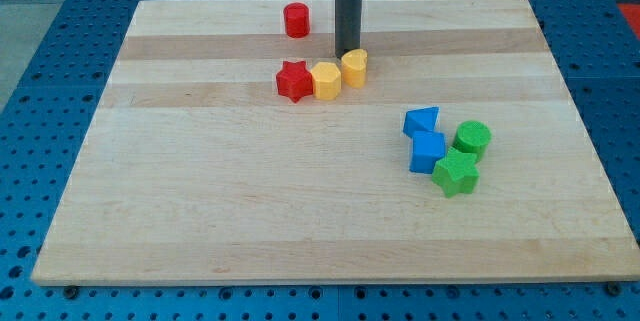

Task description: Separate the red and yellow blocks from each other

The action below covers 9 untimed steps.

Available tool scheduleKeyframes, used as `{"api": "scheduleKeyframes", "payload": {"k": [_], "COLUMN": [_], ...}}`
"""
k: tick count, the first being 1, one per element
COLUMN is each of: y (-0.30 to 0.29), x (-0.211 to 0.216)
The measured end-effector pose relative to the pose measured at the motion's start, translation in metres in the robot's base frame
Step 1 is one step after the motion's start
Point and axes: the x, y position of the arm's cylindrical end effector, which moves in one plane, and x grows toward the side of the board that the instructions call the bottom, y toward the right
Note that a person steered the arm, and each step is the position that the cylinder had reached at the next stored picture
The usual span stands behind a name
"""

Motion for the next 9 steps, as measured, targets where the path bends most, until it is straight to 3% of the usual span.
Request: {"api": "scheduleKeyframes", "payload": {"k": [3,8,9], "y": [0.010,-0.091,-0.093], "x": [0.017,0.037,0.073]}}
